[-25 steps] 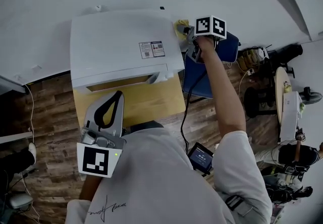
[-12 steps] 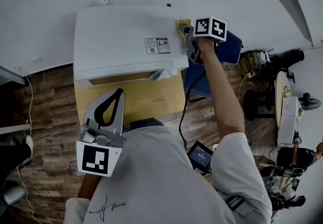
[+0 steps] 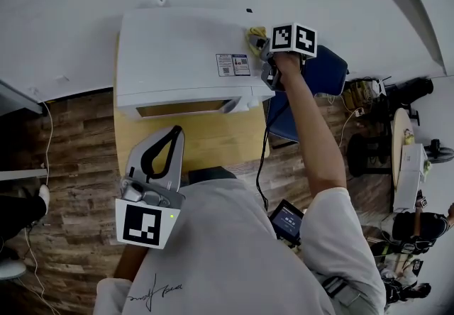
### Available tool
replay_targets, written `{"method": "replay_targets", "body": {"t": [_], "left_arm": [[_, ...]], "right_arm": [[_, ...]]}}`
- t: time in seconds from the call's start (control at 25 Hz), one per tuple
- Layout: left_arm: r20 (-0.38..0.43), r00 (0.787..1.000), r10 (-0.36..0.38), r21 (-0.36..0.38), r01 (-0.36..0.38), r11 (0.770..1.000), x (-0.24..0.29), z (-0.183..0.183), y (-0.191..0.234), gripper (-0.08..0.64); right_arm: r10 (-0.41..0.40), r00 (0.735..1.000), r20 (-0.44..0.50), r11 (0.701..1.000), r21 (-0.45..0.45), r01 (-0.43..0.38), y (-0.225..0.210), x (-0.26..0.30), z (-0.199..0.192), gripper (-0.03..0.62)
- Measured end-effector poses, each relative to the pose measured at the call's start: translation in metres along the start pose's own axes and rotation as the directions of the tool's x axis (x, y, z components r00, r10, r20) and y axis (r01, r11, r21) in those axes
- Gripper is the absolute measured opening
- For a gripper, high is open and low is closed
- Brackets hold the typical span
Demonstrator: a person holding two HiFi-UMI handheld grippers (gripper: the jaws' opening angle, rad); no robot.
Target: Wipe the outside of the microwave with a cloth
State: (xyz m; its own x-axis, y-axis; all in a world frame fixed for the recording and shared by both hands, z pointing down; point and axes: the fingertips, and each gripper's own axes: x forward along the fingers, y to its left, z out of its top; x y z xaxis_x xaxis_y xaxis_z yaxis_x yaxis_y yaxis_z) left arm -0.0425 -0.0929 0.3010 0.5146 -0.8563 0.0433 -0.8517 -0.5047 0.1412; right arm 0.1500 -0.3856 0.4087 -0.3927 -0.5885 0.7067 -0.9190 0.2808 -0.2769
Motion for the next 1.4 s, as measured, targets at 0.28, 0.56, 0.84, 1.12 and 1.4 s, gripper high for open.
{"method": "replay_targets", "body": {"t": [0.28, 0.56, 0.84, 1.12, 1.4], "left_arm": [[-0.006, 0.999, 0.039, 0.003, -0.039, 0.999, -0.014, 0.0, 0.006, -0.009], [0.003, 0.998, 0.068, 0.001, -0.068, 0.998, -0.035, -0.007, 0.009, -0.009], [0.029, 0.995, 0.097, 0.012, -0.097, 0.995, -0.043, 0.0, 0.011, -0.009], [0.029, 0.99, 0.14, -0.012, -0.14, 0.99, -0.057, -0.002, 0.015, -0.009], [0.028, 0.979, 0.203, -0.014, -0.203, 0.979, -0.073, 0.001, 0.013, -0.009]], "right_arm": [[0.038, 0.999, -0.006, 0.999, -0.022, -0.038, 0.032, 0.01, -0.002, 0.118], [0.08, 0.997, -0.013, 0.995, -0.059, -0.081, 0.072, 0.018, -0.012, 0.118], [0.142, 0.989, -0.041, 0.986, -0.083, -0.145, 0.112, 0.029, -0.018, 0.119], [0.203, 0.976, -0.078, 0.968, -0.133, -0.212, 0.165, 0.048, -0.023, 0.118], [0.255, 0.963, -0.091, 0.947, -0.178, -0.268, 0.208, 0.057, -0.026, 0.118]]}}
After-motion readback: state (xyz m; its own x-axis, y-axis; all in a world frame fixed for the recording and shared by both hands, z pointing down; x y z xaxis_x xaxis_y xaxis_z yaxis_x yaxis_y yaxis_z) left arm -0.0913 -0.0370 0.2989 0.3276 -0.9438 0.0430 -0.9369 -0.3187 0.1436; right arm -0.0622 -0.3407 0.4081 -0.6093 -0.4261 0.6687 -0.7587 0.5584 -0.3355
